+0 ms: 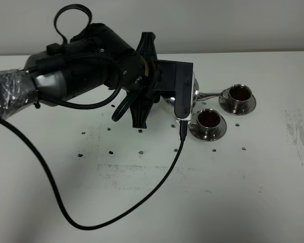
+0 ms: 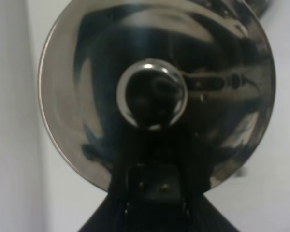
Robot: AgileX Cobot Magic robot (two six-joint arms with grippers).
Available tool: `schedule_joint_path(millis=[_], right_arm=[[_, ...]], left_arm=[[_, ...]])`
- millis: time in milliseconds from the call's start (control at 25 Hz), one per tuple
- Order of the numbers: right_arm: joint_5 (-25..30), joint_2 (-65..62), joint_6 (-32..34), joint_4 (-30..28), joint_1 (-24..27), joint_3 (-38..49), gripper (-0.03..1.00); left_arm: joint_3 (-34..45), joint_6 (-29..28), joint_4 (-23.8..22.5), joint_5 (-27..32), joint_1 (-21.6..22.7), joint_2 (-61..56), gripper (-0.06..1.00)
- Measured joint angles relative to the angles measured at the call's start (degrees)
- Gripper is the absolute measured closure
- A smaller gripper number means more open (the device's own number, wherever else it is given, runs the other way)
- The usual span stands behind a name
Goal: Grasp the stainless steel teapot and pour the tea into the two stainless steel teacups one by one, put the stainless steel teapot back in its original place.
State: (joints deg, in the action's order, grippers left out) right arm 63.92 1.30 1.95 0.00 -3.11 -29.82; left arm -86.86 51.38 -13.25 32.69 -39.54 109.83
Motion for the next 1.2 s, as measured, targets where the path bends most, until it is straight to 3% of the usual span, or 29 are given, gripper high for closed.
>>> schedule_joint_path(millis=[200, 360, 880, 1200], right_arm=[[0.00, 0.00, 0.00, 0.00, 0.00, 0.00, 0.55], [0.00, 0.00, 0.00, 0.00, 0.00, 0.00, 0.55], [0.00, 0.00, 0.00, 0.00, 0.00, 0.00, 0.55], [0.00, 0.00, 0.00, 0.00, 0.00, 0.00, 0.55]], left_arm=[[4.14, -10.61, 9.38, 1.70, -2.66, -2.59, 0.73], [5.97, -12.74, 13.25, 1.81, -5.09, -1.92, 0.73], [5.97, -14.93, 15.55, -2.97, -6.50, 7.33, 0.73], [5.97, -14.77, 14.77, -2.62, -5.71, 3.39, 0.73]])
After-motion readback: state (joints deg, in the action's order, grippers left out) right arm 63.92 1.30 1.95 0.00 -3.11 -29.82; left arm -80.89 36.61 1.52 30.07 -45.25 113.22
